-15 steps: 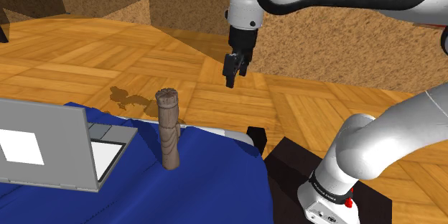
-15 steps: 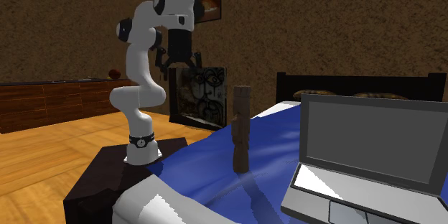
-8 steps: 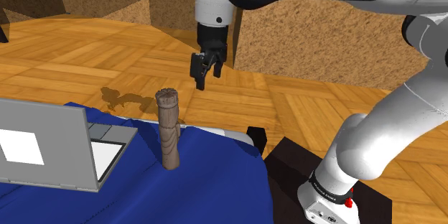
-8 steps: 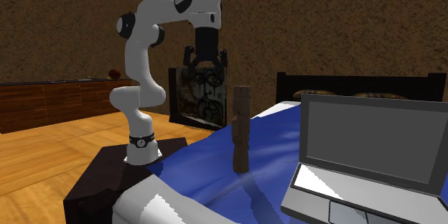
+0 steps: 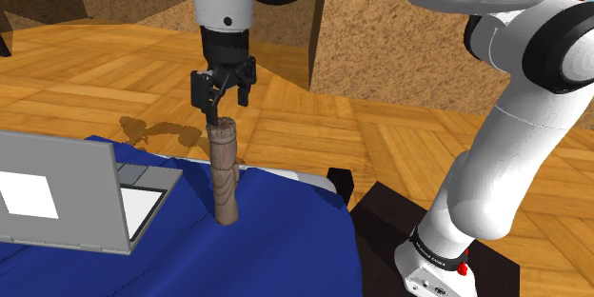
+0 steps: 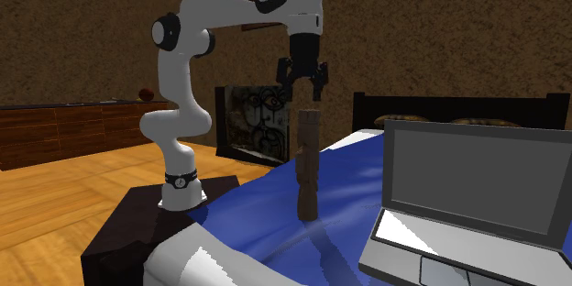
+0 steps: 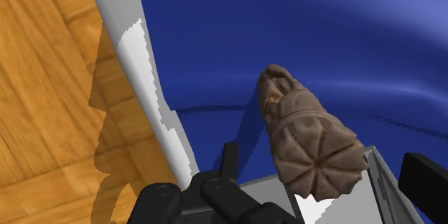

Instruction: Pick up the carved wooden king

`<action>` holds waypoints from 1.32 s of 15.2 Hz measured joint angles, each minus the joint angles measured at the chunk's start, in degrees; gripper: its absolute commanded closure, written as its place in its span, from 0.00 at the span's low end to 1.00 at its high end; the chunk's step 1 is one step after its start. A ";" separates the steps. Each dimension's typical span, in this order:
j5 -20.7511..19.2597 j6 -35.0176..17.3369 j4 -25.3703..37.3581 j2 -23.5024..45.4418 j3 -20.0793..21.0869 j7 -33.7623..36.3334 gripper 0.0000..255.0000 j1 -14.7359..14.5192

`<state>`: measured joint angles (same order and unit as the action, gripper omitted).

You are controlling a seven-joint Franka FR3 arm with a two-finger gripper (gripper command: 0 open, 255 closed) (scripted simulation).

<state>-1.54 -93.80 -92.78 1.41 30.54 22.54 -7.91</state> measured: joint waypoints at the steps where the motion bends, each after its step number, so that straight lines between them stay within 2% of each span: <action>1: -0.33 -0.35 0.31 0.73 0.28 0.55 0.00 -0.31; 8: -0.56 -5.25 -4.12 1.21 0.38 0.95 0.00 -0.44; 9: -0.57 -5.56 -4.40 1.23 0.39 0.97 1.00 -0.45; 20: -0.59 -5.51 -4.29 1.24 0.39 1.00 1.00 -0.46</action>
<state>-2.13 -99.31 -97.07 2.65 30.94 23.54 -8.37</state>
